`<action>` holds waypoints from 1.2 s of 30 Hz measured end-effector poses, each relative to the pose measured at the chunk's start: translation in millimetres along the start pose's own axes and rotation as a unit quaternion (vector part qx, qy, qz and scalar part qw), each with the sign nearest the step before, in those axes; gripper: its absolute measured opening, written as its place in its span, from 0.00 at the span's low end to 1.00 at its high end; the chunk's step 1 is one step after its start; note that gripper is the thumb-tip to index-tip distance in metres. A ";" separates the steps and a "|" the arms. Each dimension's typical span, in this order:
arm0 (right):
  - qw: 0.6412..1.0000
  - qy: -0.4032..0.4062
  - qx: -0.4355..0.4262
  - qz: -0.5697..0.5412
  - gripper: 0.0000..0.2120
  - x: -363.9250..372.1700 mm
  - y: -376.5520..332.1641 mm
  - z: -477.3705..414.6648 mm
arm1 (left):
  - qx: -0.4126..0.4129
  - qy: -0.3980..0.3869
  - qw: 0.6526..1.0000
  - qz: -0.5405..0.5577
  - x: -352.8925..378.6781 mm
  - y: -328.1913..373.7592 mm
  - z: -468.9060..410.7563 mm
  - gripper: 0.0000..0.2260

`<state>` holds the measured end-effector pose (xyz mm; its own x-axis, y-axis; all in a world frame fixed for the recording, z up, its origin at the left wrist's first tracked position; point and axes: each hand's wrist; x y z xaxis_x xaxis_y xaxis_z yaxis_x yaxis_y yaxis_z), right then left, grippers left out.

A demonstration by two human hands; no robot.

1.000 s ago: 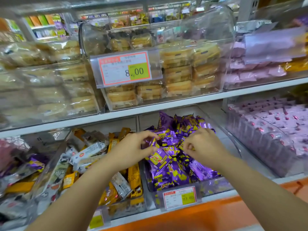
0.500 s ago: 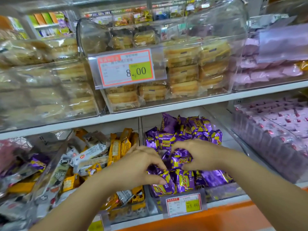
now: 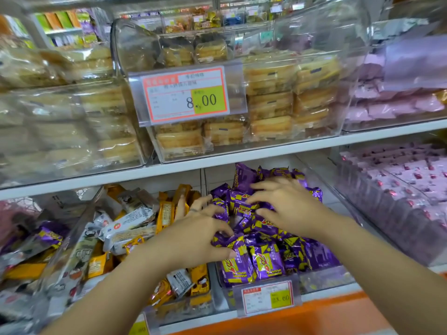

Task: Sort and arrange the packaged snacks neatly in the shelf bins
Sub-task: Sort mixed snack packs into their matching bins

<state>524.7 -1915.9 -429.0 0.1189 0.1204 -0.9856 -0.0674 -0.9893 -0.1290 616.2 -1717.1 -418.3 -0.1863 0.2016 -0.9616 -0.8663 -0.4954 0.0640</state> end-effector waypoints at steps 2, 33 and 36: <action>0.998 -0.044 -0.033 -0.033 0.16 10.2 -13.6 -17.9 | -0.004 0.005 1.000 0.023 1.4 -5.6 0.4 0.21; 0.985 -0.108 0.004 -0.136 0.18 18.3 -8.3 -37.8 | -0.056 -0.009 0.997 0.054 -5.3 -15.1 -18.6 0.42; 0.978 -0.193 0.010 -0.084 0.24 33.8 -14.1 -59.7 | -0.055 -0.002 0.997 0.055 -4.6 -15.0 -17.0 0.41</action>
<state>588.8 -1902.8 -454.0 -0.2517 0.3078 -0.9176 -0.0998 -0.9513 -0.2917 638.0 -1725.0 -419.3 -0.2800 0.1437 -0.9492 -0.7843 -0.6045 0.1399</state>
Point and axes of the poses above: each hand's wrist, its own z-axis away from the middle knuckle, its own x-axis out of the palm, y = z × x, and after that the axes turned 4 degrees about -y, right-handed
